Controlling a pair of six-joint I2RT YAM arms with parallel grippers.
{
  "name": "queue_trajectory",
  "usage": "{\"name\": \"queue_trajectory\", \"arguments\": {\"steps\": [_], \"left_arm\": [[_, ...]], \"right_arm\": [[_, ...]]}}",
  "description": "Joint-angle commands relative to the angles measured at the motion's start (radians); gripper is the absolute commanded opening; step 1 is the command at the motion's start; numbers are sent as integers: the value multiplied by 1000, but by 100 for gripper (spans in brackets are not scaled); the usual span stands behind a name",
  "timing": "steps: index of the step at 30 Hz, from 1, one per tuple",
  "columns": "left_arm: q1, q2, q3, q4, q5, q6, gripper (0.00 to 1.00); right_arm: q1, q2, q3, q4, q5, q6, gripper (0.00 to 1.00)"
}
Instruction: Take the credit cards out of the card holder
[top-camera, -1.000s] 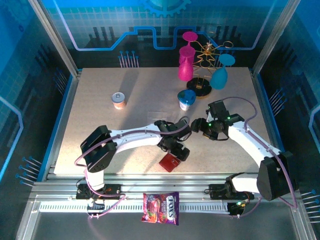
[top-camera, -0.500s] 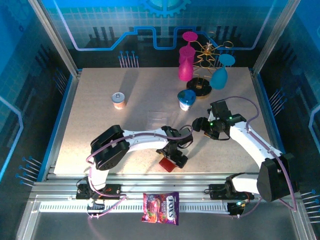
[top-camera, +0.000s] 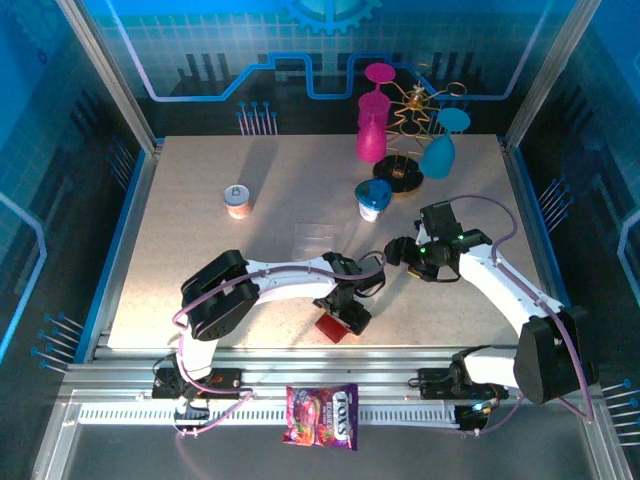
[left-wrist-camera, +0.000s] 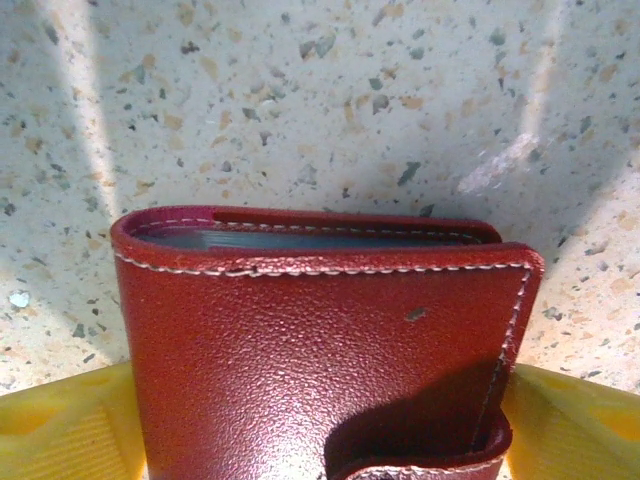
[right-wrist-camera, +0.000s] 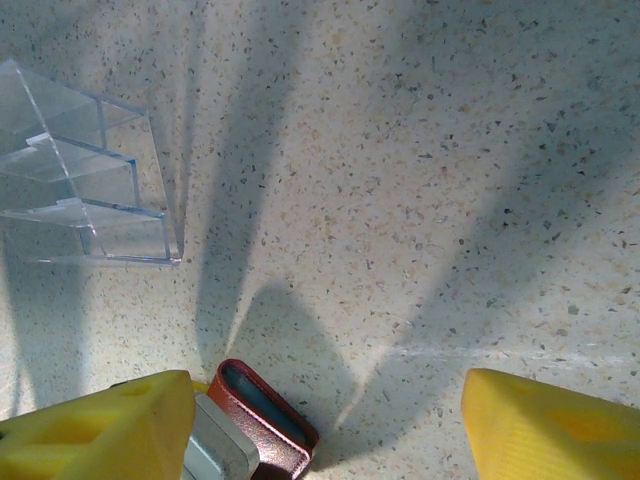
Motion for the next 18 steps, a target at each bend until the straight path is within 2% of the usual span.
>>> {"name": "queue_trajectory", "arguments": {"steps": [1, 10, 18], "left_arm": [[-4, 6, 5, -36, -11, -3, 84], [30, -10, 20, -42, -81, -137, 81], [111, -57, -24, -16, -120, -333, 80]], "right_arm": [[-12, -15, -3, -18, -12, 1, 72], [-13, -2, 6, -15, -17, 2, 72], [-13, 6, 10, -12, -22, 0, 71]]}}
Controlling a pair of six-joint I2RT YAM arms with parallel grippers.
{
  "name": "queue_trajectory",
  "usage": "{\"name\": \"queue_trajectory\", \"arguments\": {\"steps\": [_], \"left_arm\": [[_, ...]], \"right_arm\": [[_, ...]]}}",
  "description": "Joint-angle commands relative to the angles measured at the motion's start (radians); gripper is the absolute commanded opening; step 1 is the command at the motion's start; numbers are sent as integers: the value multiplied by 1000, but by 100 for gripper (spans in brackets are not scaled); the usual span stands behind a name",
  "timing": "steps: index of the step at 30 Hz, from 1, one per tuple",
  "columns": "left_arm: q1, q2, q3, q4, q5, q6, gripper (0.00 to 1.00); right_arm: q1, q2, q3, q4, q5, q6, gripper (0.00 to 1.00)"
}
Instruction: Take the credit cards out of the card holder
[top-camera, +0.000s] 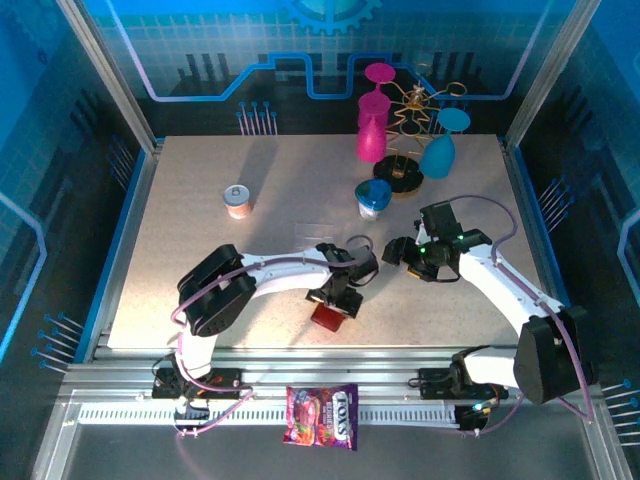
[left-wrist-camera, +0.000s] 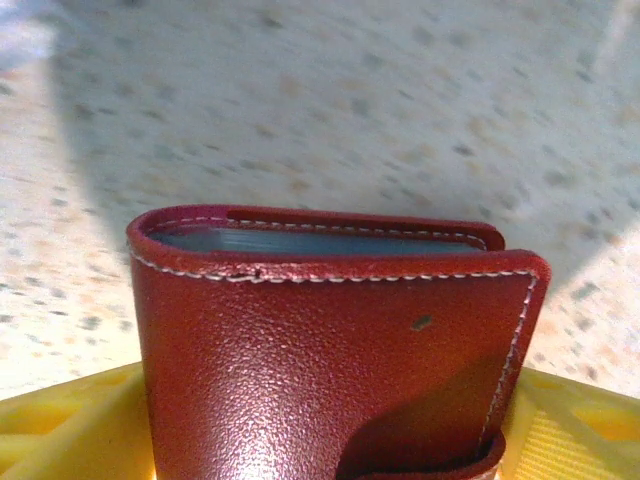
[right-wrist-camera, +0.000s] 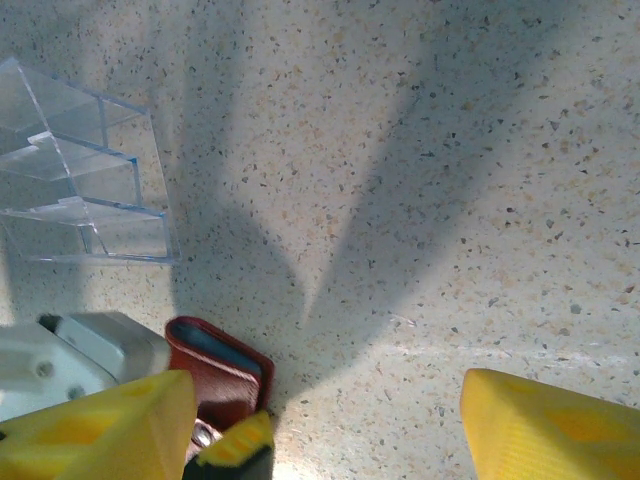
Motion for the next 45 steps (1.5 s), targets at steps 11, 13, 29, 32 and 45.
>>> {"name": "queue_trajectory", "arguments": {"steps": [11, 13, 29, 32, 45], "left_arm": [[65, -72, -40, -6, -65, -261, 80], [65, -84, -61, -1, -59, -287, 80], [42, -135, -130, 56, 25, -386, 88], [42, -145, -130, 69, 40, -386, 91], [100, -292, -193, 138, 88, -362, 95]], "right_arm": [[-12, 24, 26, -19, -32, -15, 72], [-12, 28, 26, -16, -38, -16, 71], [-7, 46, 22, 7, -74, -26, 72], [-2, 42, 22, 8, -71, -20, 71], [81, 22, 26, -12, -23, 21, 72]]}}
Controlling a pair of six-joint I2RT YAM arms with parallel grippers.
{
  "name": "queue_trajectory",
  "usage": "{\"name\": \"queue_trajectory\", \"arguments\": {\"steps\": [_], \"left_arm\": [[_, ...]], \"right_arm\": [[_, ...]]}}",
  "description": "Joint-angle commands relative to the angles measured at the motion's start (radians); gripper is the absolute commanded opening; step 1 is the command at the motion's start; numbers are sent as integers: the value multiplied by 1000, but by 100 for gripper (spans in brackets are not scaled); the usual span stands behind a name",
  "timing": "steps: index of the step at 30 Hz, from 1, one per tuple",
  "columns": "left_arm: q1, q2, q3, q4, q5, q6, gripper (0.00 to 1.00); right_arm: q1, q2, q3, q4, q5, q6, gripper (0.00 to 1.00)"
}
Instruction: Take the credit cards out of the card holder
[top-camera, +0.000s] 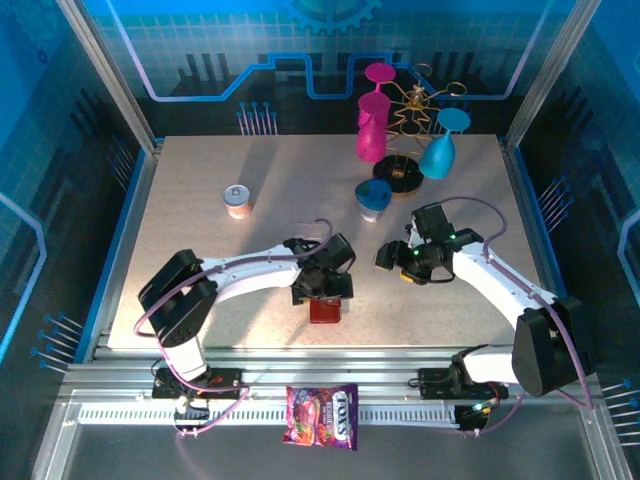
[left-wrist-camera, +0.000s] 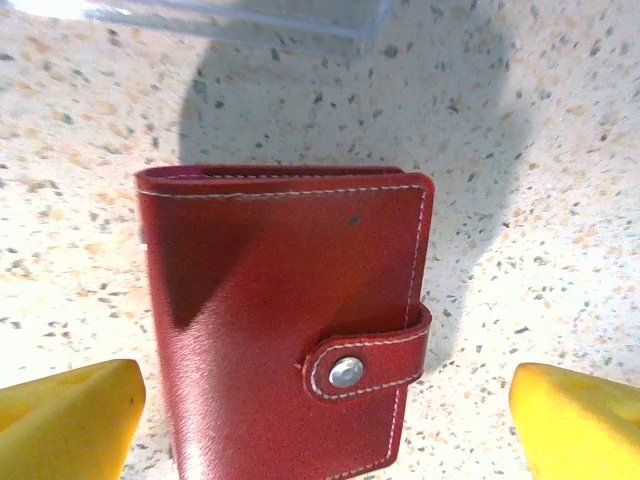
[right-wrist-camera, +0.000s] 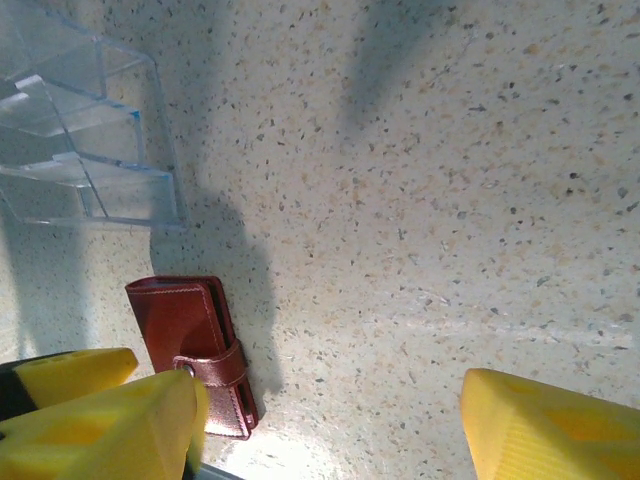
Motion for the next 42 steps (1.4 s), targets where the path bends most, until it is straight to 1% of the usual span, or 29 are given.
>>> {"name": "queue_trajectory", "arguments": {"steps": [1, 6, 9, 13, 15, 19, 22, 26, 32, 42], "left_arm": [[28, -94, -29, 29, 26, 5, 95], [86, -222, -113, 119, 65, 7, 94], [135, -292, -194, 211, 119, -1, 89], [208, -348, -306, 346, 232, -24, 80], [245, -364, -356, 397, 278, -44, 75], [313, -404, -448, 470, 331, -68, 62], [356, -436, -489, 482, 352, -66, 58], [408, -466, -521, 469, 369, -52, 56], [475, -472, -544, 474, 408, -42, 53], [491, -472, -530, 453, 403, -26, 53]], "right_arm": [[44, -19, 55, -20, 24, 11, 72], [125, 2, 102, -56, 62, -15, 74], [201, 39, 148, -94, 103, -30, 71], [296, 81, 193, -117, 164, -18, 69], [346, 109, 217, -133, 201, 3, 66], [419, 179, 273, -186, 260, 42, 59], [477, 230, 305, -218, 311, 68, 55], [546, 315, 358, -251, 349, 93, 50], [625, 433, 446, -297, 382, 113, 46], [661, 545, 512, -293, 372, 115, 41]]}}
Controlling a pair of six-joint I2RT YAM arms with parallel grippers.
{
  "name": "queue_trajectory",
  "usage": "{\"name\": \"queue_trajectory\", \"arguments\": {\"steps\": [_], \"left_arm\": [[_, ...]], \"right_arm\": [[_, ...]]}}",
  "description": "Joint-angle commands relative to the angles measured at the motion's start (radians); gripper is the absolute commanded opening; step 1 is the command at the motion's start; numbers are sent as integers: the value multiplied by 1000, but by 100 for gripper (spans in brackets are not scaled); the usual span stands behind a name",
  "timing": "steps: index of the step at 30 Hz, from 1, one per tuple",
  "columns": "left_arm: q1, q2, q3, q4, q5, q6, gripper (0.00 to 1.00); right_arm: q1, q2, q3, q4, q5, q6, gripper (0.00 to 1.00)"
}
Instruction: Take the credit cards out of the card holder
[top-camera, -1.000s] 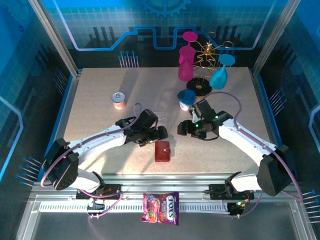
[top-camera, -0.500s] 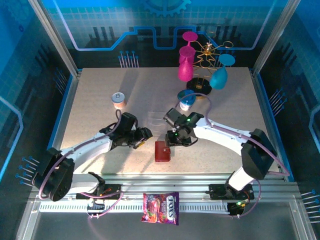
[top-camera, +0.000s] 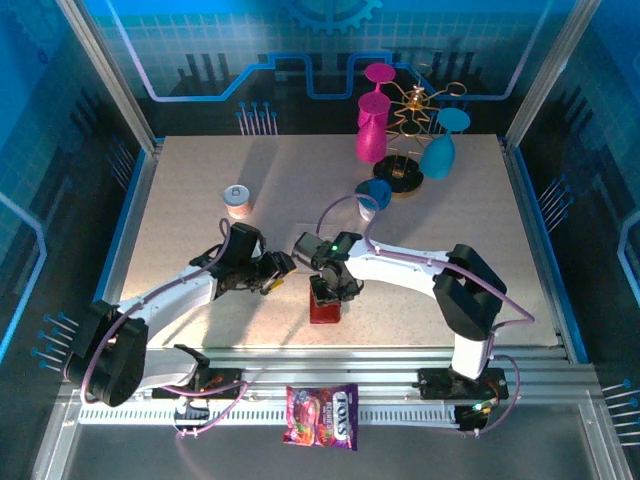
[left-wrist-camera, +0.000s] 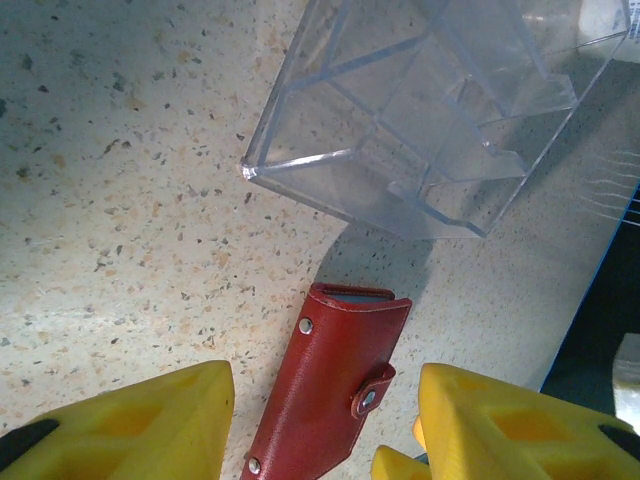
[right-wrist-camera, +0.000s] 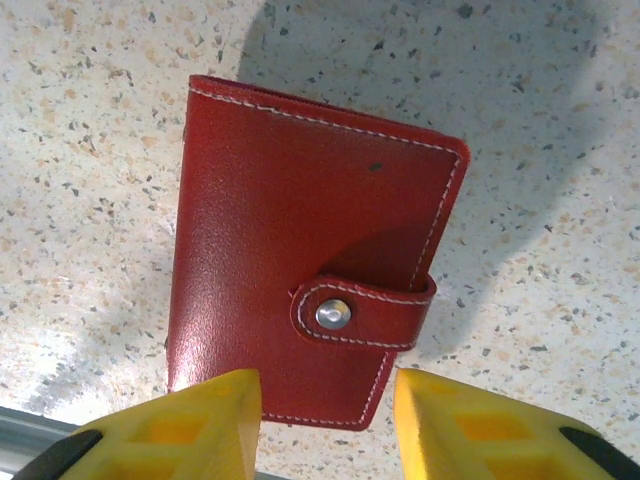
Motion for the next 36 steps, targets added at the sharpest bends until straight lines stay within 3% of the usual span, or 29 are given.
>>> {"name": "queue_trajectory", "arguments": {"steps": [1, 16, 24, 36], "left_arm": [[12, -16, -1, -6, 29, 23, 53], [13, -8, -9, 4, 38, 13, 53], [4, 3, -9, 17, 61, 10, 53], [-134, 88, 26, 83, 64, -44, 48]], "right_arm": [[16, 30, 30, -30, 13, 16, 40], [15, 110, 52, -14, 7, -9, 36], [15, 112, 39, -3, 17, -8, 28], [2, 33, -33, 76, 20, -18, 8]]}}
